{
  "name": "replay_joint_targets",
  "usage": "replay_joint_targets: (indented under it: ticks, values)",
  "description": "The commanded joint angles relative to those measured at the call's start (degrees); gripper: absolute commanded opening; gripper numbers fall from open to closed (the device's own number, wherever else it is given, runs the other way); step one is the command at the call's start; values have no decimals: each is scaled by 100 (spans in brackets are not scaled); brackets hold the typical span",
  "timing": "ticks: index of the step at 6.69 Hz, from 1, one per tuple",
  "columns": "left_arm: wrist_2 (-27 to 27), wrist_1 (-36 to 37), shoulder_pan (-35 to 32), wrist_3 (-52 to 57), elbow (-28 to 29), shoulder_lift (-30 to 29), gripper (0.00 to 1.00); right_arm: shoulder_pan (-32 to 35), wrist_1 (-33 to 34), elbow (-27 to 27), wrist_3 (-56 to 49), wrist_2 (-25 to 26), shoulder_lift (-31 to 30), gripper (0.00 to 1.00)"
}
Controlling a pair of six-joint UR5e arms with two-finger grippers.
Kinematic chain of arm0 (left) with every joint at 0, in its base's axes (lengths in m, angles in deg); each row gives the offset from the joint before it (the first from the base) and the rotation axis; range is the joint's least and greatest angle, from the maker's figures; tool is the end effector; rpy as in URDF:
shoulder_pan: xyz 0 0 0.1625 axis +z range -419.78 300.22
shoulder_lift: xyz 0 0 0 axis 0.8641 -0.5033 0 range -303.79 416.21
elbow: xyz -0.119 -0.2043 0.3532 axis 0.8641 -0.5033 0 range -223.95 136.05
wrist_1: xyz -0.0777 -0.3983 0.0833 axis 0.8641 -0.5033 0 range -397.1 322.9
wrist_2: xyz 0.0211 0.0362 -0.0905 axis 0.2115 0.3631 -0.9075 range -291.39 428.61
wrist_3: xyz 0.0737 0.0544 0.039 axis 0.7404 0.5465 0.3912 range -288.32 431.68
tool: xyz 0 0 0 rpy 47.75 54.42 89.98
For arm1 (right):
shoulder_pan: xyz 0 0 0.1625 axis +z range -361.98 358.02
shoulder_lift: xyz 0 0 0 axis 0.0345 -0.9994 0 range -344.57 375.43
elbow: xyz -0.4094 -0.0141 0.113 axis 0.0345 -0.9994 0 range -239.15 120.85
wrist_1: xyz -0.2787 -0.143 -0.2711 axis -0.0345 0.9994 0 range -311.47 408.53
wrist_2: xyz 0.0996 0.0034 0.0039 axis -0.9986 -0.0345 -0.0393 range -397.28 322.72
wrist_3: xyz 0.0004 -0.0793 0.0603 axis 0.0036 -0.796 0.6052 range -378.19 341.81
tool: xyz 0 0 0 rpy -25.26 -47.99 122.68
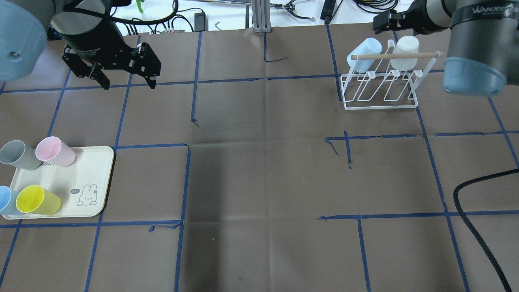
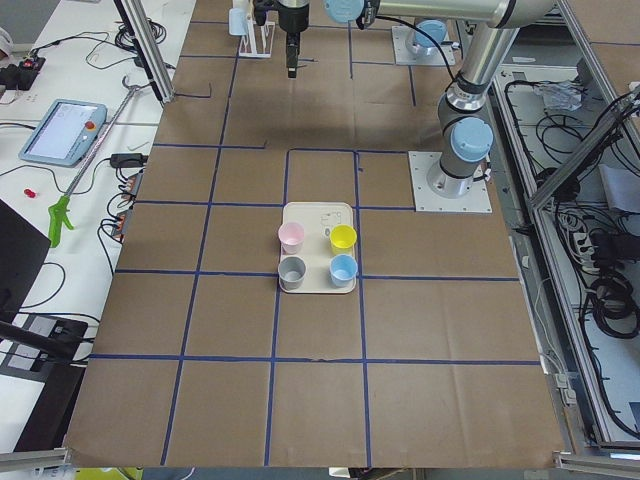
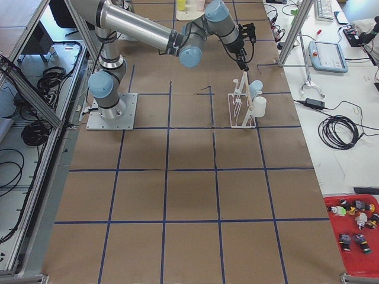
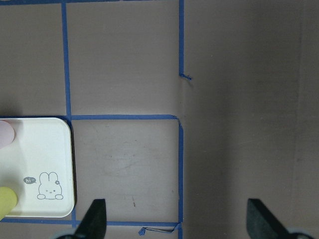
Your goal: Transfer IKEA cup to right arm and place on rack
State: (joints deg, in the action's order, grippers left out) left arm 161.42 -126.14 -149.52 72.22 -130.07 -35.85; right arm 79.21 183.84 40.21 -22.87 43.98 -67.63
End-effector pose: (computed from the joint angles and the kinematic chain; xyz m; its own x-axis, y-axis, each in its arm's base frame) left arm -0.1261 -0.5122 0.5052 -0.9988 0.0025 -0.0494 0.0049 0.9988 -0.0481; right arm 0.0605 -0.5790 0.4365 -0.9956 0.0079 -0.0929 0.0530 0.8678 -0.4941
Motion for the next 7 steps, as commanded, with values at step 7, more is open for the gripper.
replay_joint_targets:
  ticks: [7]
  values:
    - [-9, 0, 0, -10, 8, -5, 99, 969, -3661, -57, 995, 540, -1310, 100]
